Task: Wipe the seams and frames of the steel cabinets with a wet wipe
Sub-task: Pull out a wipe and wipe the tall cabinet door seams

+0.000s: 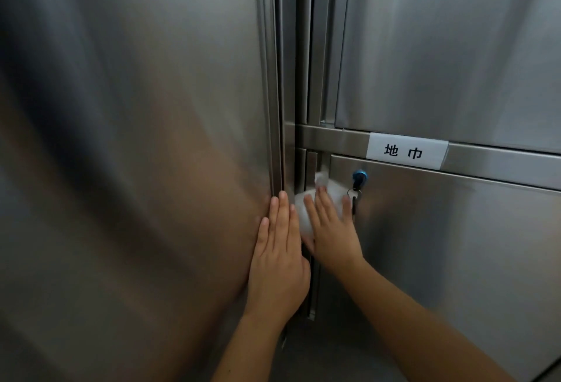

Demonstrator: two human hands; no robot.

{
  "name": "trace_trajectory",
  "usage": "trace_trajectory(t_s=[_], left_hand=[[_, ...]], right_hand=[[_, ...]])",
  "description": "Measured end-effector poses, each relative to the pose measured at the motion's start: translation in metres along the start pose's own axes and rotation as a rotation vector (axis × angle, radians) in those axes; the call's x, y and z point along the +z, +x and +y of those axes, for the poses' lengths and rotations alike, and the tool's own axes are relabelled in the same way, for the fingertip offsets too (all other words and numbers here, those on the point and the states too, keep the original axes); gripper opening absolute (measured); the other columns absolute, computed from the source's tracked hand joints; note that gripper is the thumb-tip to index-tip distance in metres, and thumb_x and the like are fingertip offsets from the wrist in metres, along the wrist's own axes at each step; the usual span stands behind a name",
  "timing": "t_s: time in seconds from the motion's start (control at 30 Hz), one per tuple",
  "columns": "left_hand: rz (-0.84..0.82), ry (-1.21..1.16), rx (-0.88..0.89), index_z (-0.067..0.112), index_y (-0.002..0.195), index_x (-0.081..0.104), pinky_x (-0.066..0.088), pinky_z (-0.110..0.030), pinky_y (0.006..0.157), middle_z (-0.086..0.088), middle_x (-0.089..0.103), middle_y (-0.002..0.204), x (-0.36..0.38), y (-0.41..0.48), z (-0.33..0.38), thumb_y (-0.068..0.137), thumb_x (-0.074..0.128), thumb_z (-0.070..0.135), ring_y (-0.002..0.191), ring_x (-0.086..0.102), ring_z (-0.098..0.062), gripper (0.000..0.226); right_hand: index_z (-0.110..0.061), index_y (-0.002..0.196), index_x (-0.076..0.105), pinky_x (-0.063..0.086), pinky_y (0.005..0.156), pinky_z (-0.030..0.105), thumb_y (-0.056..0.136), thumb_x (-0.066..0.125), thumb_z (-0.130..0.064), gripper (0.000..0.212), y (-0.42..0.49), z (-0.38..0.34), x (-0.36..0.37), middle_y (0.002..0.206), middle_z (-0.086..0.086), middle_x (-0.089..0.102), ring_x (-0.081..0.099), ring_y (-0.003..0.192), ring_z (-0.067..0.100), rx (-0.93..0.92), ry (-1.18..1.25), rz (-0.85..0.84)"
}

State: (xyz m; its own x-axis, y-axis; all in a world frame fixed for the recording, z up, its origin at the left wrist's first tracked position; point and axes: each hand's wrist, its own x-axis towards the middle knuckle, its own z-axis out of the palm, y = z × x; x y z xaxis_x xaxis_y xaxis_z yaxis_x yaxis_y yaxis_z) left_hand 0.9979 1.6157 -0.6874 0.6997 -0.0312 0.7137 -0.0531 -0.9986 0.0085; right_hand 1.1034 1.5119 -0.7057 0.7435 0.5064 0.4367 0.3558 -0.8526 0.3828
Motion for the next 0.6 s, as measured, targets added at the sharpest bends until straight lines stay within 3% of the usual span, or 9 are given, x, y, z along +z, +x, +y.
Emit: trace_trajectory(t_s=[0.07,0.17,0.3,0.4,0.47,0.6], left_hand=[[0.000,-0.007,0.005,-0.003,0.140,0.023,0.009,-0.038,0.113,-0.022,0.025,0.150,0.001,-0.005,-0.001,0.078,0.031,0.018,0.138,0.021,-0.028,0.065],[-0.005,0.016,0.028,-0.002,0.146,0.010,0.008,-0.038,0.114,-0.019,0.015,0.153,0.003,-0.012,-0.004,0.079,0.030,0.019,0.140,0.019,-0.029,0.073],[-0.003,0.028,0.027,-0.004,0.139,0.025,0.007,-0.038,0.114,-0.023,0.027,0.148,0.006,-0.016,-0.002,0.074,0.033,0.015,0.138,0.022,-0.030,0.068],[0.009,0.042,0.008,-0.004,0.139,0.026,0.006,-0.038,0.115,-0.023,0.025,0.148,0.011,-0.016,0.000,0.073,0.034,0.014,0.139,0.020,-0.031,0.069],[0.017,0.047,-0.006,-0.004,0.140,0.025,0.006,-0.038,0.115,-0.023,0.023,0.150,0.018,-0.018,0.001,0.074,0.033,0.013,0.140,0.019,-0.030,0.069],[0.021,0.072,-0.014,-0.005,0.140,0.025,0.005,-0.038,0.115,-0.020,0.017,0.151,0.035,-0.021,0.005,0.073,0.034,0.012,0.140,0.018,-0.031,0.069]], right_hand=[[-0.006,0.146,-0.010,-0.030,0.097,0.055,0.094,0.010,-0.051,0.071,-0.021,-0.010,0.015,0.148,0.016,-0.022,-0.038,0.127,0.027,-0.067,-0.020,-0.171],[-0.006,0.138,-0.023,-0.032,0.096,0.053,0.096,0.007,-0.052,0.069,-0.025,-0.017,0.018,0.144,0.013,-0.030,-0.041,0.124,0.026,-0.048,0.009,-0.215],[-0.008,0.143,-0.008,-0.033,0.097,0.052,0.083,-0.015,-0.049,0.073,0.004,-0.008,-0.010,0.155,0.015,-0.007,-0.032,0.131,0.024,0.074,0.049,-0.077],[-0.008,0.146,0.014,-0.011,0.108,0.054,0.090,0.003,-0.049,0.070,0.031,0.004,-0.032,0.153,0.018,0.019,0.001,0.144,0.026,0.170,0.085,0.078],[-0.008,0.144,0.025,0.002,0.109,0.053,0.092,0.014,-0.051,0.069,0.037,0.008,-0.034,0.147,0.017,0.036,0.026,0.140,0.027,0.184,0.045,0.149],[-0.006,0.142,0.031,0.008,0.109,0.052,0.091,0.028,-0.049,0.067,0.035,0.014,-0.020,0.142,0.017,0.043,0.036,0.135,0.028,0.137,-0.022,0.271]])
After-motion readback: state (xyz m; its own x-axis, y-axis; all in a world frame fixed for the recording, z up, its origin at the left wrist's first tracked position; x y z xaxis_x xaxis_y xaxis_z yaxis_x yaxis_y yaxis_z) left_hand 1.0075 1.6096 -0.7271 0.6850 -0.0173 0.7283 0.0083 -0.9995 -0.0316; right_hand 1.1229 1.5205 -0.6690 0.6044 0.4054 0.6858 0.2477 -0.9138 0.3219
